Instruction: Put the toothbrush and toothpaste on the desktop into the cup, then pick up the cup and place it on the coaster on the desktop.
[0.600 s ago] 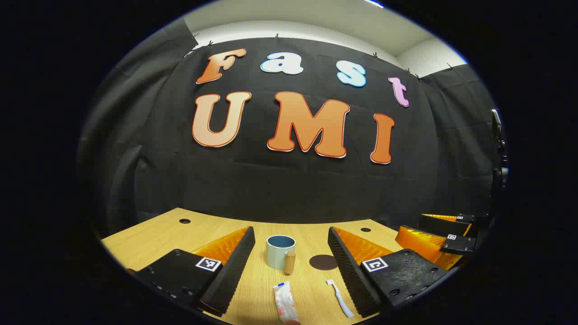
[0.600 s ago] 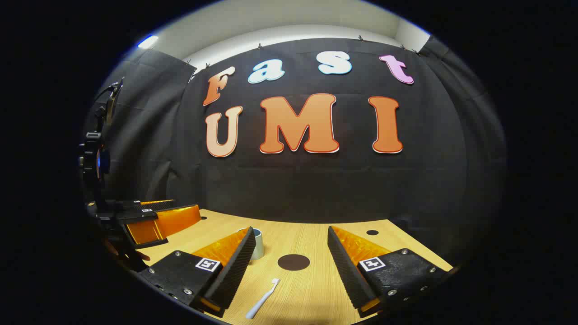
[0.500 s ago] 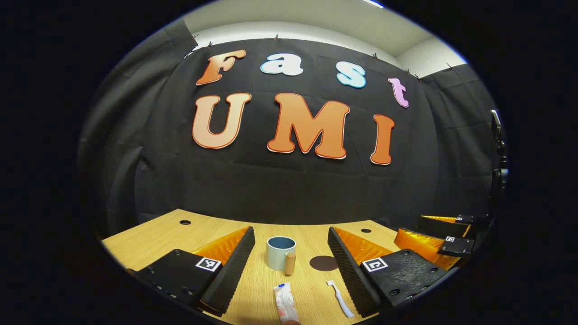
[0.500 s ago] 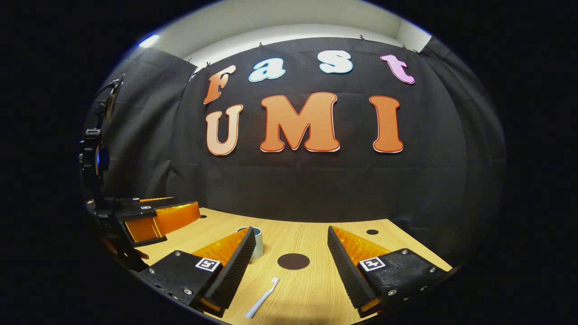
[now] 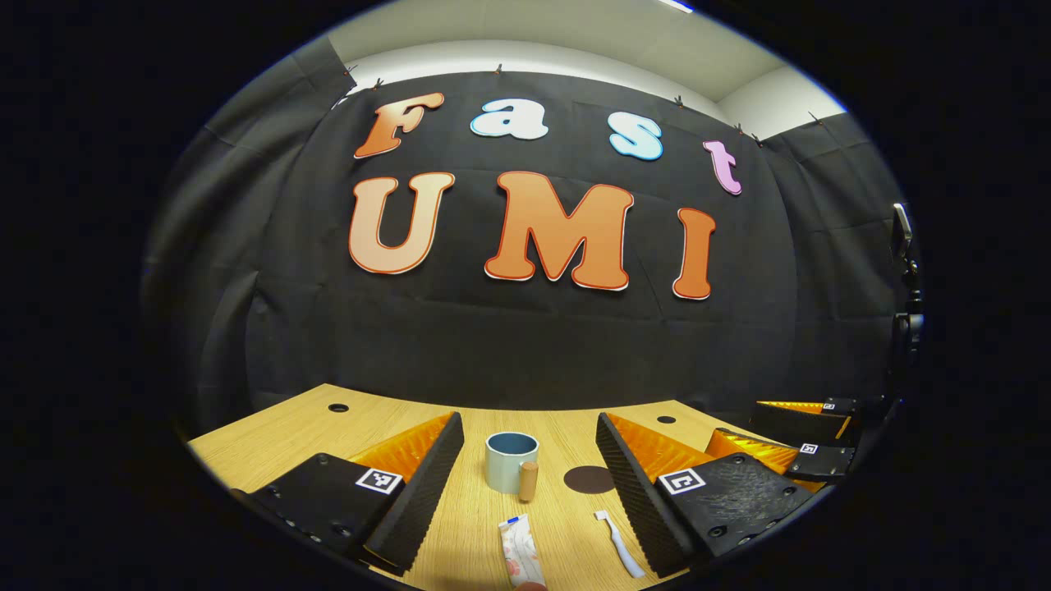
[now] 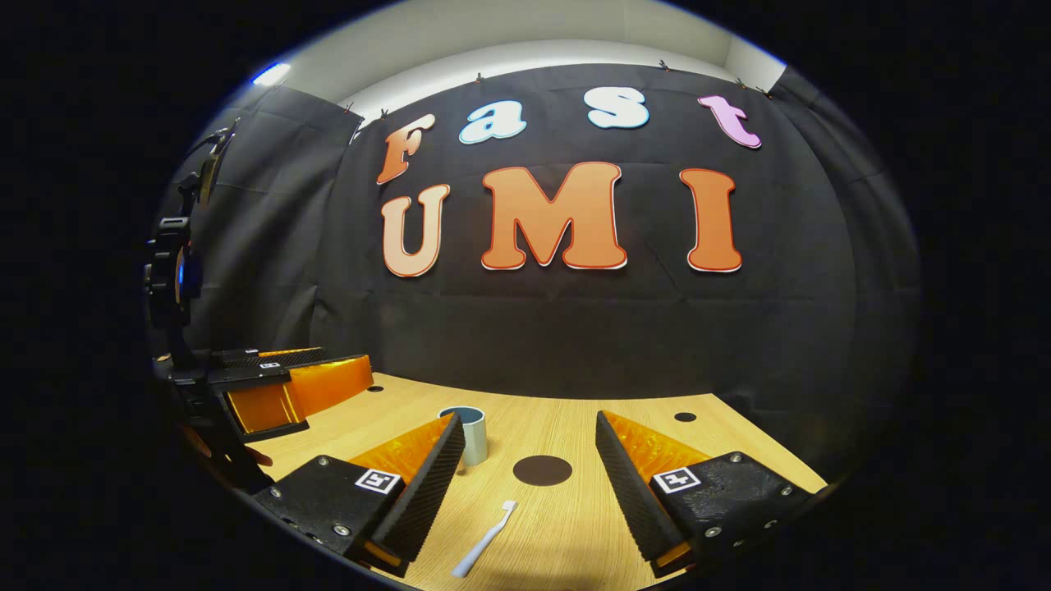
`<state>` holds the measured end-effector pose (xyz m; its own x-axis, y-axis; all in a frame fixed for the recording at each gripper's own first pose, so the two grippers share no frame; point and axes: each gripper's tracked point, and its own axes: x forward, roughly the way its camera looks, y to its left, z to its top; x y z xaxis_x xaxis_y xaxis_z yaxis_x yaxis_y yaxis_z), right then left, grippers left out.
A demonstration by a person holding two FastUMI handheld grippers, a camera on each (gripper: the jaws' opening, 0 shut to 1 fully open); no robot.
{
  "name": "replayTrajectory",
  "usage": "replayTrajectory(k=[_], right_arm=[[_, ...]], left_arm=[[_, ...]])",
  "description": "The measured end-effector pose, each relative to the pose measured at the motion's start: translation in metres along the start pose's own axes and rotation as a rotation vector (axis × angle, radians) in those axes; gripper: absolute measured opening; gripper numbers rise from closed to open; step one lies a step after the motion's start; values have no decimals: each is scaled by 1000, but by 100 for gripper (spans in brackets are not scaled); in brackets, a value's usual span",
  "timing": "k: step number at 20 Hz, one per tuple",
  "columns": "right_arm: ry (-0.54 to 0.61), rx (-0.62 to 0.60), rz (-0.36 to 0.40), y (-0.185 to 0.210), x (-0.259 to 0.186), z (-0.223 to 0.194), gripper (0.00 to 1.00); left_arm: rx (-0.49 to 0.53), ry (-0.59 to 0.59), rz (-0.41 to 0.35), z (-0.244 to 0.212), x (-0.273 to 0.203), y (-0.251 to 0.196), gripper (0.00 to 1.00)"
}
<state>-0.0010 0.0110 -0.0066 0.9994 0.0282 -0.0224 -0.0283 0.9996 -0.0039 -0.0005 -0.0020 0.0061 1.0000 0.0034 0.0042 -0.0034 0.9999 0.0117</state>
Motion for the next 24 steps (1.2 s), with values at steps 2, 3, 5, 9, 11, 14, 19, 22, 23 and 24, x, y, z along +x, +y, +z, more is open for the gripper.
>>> replayTrajectory(k=[2,3,5,9,11,14,19,22,23,24], right_arm=[[-3,2,2,1,-1,0,96],[-1,2,1,1,-2,-1,96],[-1,3,1,0,-2,0,96],[9,6,1,0,-3,-4,96],[17,13,-4,-3,-3,-5,96],[36,24,-7,-5,-3,-9,96],[83,34,-22,-16,-2,-25,97],[124,30,-22,-17,-2,-36,96],[135,30,-22,-18,-1,-39,96],[145,33,-20,-17,-1,-41,96]], left_arm=[[0,3,0,1,-1,0,97],[2,3,-4,1,-1,-1,97],[1,11,-8,0,-2,-3,98],[-5,33,-6,-2,-1,-2,97],[-7,61,-4,-9,0,-1,97],[-6,120,-11,-21,3,-4,98],[28,313,32,-70,11,8,97],[-19,443,3,-105,18,2,98],[-32,491,-3,-115,19,3,98],[-37,531,-10,-122,20,4,97]])
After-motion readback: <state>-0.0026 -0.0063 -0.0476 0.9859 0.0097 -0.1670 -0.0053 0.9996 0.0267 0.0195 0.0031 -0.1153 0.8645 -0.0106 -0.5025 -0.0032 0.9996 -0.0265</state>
